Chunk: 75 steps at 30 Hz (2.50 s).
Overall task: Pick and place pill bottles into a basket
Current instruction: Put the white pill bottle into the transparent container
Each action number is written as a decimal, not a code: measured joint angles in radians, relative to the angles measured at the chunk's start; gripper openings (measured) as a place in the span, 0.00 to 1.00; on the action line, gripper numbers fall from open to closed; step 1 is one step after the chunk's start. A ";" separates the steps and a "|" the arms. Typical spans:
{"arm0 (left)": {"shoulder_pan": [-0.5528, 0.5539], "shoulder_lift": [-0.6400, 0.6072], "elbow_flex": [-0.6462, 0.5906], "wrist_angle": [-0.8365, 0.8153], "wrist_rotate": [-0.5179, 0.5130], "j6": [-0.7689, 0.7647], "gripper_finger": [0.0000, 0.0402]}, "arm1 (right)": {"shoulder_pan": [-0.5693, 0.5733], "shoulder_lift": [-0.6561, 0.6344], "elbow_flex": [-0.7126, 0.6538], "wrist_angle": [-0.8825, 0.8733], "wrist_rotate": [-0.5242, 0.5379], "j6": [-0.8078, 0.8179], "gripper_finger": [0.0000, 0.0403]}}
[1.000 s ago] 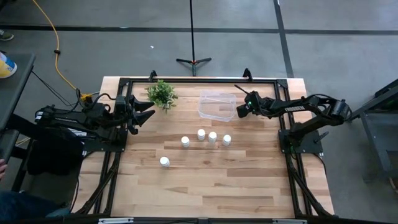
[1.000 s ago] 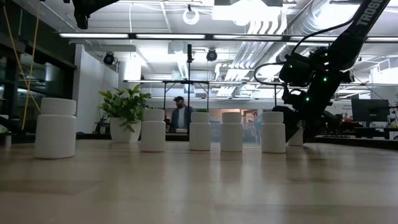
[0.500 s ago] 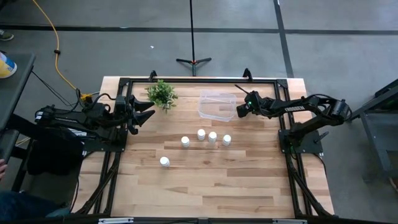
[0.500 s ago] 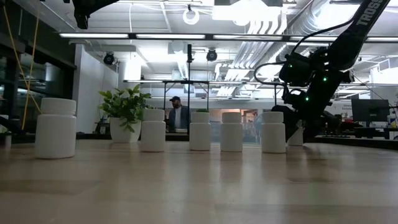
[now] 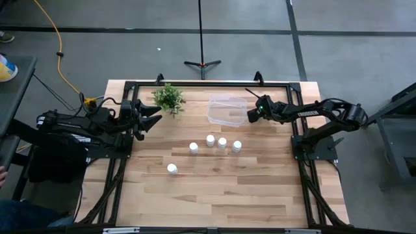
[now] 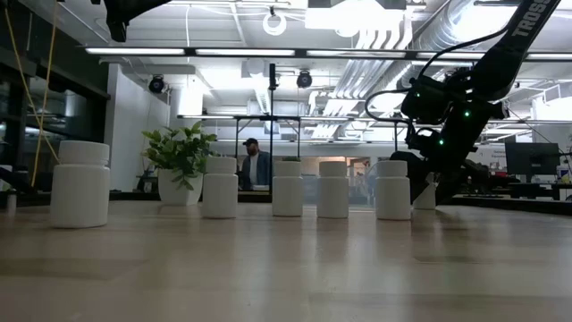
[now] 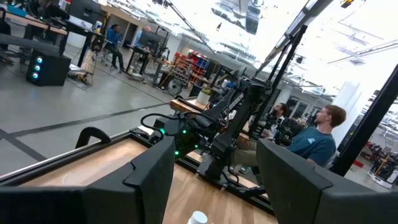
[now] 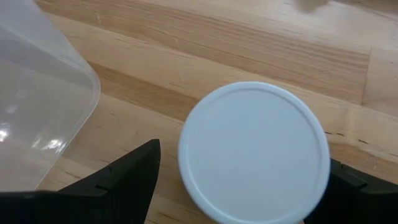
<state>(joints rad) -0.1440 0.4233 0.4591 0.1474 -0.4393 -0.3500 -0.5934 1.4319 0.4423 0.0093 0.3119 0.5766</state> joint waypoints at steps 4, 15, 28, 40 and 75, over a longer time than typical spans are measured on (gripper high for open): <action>0.000 0.000 0.000 0.000 0.000 0.000 0.65 | 0.000 0.000 0.000 0.000 0.000 0.000 0.77; 0.000 0.000 0.000 0.000 0.000 0.000 0.65 | 0.000 0.000 0.000 0.000 -0.006 0.000 0.57; 0.000 0.000 0.000 0.000 0.000 0.000 0.65 | 0.000 0.000 0.000 0.000 -0.009 0.002 0.43; 0.000 0.000 0.000 0.000 0.000 0.000 0.65 | 0.000 0.000 0.000 -0.003 -0.007 0.043 0.43; 0.000 0.000 0.000 0.000 0.000 0.000 0.65 | 0.001 -0.165 0.001 -0.091 -0.030 0.073 0.42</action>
<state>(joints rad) -0.1440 0.4236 0.4595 0.1471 -0.4393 -0.3500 -0.5926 1.2665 0.4431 -0.0821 0.2816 0.6497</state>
